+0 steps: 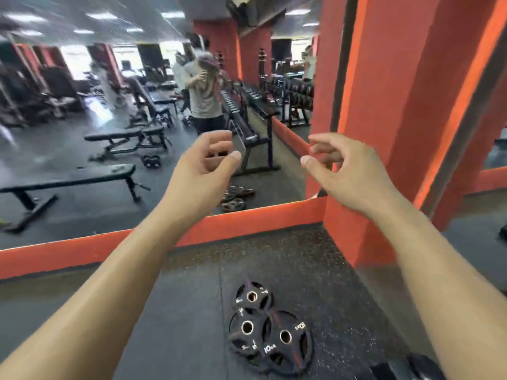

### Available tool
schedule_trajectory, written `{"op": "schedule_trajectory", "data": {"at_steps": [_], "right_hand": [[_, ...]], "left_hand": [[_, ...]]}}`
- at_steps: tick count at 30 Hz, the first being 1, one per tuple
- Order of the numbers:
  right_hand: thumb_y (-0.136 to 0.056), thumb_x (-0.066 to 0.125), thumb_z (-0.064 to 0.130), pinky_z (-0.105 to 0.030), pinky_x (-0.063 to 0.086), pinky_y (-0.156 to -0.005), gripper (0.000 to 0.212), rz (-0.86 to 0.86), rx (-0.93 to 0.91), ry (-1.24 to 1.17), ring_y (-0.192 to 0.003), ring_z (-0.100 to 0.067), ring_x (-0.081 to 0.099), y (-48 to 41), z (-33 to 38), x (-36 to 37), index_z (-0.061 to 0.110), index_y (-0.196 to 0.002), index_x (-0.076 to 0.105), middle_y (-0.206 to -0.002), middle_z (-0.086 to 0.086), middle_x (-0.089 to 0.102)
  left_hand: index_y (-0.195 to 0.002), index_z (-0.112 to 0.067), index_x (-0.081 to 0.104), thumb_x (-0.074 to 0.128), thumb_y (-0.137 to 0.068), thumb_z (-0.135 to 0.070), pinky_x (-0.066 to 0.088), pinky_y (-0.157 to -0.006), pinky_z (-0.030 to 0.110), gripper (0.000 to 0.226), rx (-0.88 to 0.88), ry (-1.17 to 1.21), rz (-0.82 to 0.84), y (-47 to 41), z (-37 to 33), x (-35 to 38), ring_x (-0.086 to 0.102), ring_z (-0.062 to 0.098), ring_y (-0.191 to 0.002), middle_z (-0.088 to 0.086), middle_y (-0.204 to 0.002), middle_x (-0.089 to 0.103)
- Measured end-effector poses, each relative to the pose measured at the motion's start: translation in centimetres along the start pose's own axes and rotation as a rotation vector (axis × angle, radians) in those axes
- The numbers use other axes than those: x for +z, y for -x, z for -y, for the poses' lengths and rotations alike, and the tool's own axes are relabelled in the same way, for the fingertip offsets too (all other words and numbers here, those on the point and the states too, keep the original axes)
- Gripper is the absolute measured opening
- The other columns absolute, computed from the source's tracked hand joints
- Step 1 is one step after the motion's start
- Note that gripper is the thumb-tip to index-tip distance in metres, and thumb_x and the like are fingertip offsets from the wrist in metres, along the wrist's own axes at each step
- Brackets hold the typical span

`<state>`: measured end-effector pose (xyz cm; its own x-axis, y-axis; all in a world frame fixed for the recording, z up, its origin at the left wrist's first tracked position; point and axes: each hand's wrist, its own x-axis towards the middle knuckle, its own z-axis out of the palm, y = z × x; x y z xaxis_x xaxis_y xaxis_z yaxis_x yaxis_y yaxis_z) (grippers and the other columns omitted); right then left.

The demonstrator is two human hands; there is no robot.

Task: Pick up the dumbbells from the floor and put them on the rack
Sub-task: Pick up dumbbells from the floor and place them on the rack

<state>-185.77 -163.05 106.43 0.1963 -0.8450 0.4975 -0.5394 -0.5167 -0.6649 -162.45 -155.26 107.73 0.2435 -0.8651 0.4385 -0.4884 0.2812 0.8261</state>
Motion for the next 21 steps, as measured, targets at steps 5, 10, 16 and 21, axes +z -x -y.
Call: {"op": "schedule_trajectory", "data": {"at_steps": [5, 10, 16, 21], "right_hand": [[-0.09, 0.073, 0.045, -0.037, 0.055, -0.099, 0.045, 0.159, -0.238, -0.129, -0.098, -0.008, 0.069, -3.5, 10.4, 8.7, 0.033, -0.133, 0.067, -0.115, 0.012, 0.074], [-0.094, 0.071, 0.041, -0.039, 0.054, -0.101, 0.045, 0.359, -0.432, -0.272, -0.106, -0.012, 0.068, -3.4, 20.2, 15.2, 0.032, -0.138, 0.064, -0.117, 0.013, 0.07], [-0.096, 0.069, 0.04, -0.042, 0.054, -0.102, 0.048, 0.545, -0.649, -0.414, -0.108, -0.014, 0.066, 1.1, 32.2, 21.9, 0.031, -0.142, 0.06, -0.126, 0.009, 0.069], [-0.096, 0.068, 0.039, -0.034, 0.051, -0.099, 0.048, 0.642, -0.781, -0.532, -0.112, -0.016, 0.067, 9.0, 43.7, 27.2, 0.03, -0.142, 0.06, -0.127, 0.006, 0.071]], "left_hand": [[-0.124, -0.04, 0.058, 0.062, -0.1, -0.031, 0.053, -0.077, 0.02, 0.025, -0.017, -0.144, -0.295, 3.0, -1.3, -12.8, 0.067, -0.001, -0.1, -0.014, -0.127, 0.066], [-0.126, -0.039, 0.058, 0.061, -0.1, -0.034, 0.052, -0.082, 0.023, 0.027, -0.094, -0.375, -0.523, 8.4, -3.7, -23.3, 0.066, -0.002, -0.103, -0.016, -0.127, 0.065], [-0.128, -0.034, 0.061, 0.061, -0.1, -0.032, 0.055, -0.097, 0.037, 0.028, -0.188, -0.621, -0.795, 18.0, -7.0, -33.5, 0.067, 0.005, -0.107, -0.012, -0.125, 0.066], [-0.129, -0.032, 0.061, 0.061, -0.101, -0.03, 0.057, -0.083, 0.021, 0.028, -0.287, -0.769, -0.976, 28.0, -9.6, -41.8, 0.064, -0.001, -0.107, -0.015, -0.121, 0.065]]}}
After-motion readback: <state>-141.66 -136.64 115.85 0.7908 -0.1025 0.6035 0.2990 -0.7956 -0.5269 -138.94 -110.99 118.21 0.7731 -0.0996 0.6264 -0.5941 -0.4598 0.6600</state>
